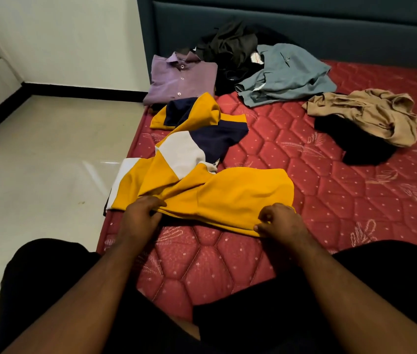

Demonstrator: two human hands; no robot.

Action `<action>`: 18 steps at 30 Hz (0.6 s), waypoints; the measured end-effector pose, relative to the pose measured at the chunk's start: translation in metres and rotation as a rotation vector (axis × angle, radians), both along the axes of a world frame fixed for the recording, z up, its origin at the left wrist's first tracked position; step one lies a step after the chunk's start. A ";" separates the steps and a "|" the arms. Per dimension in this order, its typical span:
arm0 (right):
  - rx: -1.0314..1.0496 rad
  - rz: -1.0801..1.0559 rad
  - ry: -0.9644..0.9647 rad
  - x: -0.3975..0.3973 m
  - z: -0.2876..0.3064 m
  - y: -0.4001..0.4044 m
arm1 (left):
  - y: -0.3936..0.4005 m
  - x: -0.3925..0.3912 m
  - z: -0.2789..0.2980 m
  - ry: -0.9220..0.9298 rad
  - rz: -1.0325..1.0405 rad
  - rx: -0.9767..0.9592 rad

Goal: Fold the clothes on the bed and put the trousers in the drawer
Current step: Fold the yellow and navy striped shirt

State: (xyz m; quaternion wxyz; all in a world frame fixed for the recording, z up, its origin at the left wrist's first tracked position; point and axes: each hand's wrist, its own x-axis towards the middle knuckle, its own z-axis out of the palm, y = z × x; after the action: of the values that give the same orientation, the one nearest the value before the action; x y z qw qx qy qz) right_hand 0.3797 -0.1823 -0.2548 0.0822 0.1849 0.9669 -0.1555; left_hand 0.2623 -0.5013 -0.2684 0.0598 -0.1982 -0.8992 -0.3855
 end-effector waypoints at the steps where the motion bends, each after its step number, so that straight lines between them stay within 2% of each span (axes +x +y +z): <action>1: 0.012 0.018 -0.007 0.001 0.000 0.001 | 0.001 0.002 0.001 -0.005 0.029 0.018; 4: 0.020 0.099 -0.052 0.003 0.002 0.001 | 0.003 0.004 0.003 -0.016 0.102 0.072; 8: 0.034 -0.058 0.164 0.008 0.008 0.003 | 0.003 0.004 0.002 -0.022 0.131 0.095; 9: 0.081 -0.066 0.157 0.010 0.009 0.002 | 0.003 0.004 0.002 -0.015 0.134 0.091; 11: 0.168 -0.049 0.008 0.015 0.009 -0.002 | 0.003 0.004 0.001 -0.004 0.134 0.096; 13: 0.156 -0.078 -0.061 0.018 0.010 -0.002 | 0.002 0.005 -0.001 -0.004 0.141 0.104; 15: 0.130 -0.131 0.063 0.016 0.019 0.000 | 0.001 0.004 -0.003 -0.007 0.156 0.121; 17: 0.196 -0.163 0.310 0.016 0.028 0.004 | 0.001 0.006 -0.002 0.002 0.159 0.134; 18: 0.262 -0.131 0.350 0.017 0.029 0.007 | 0.002 0.007 -0.002 0.011 0.157 0.133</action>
State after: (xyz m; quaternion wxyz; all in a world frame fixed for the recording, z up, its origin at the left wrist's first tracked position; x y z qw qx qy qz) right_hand 0.3965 -0.1751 -0.2253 -0.1216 0.2265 0.9643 -0.0634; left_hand 0.2690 -0.4993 -0.2703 0.1080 -0.1246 -0.8840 -0.4375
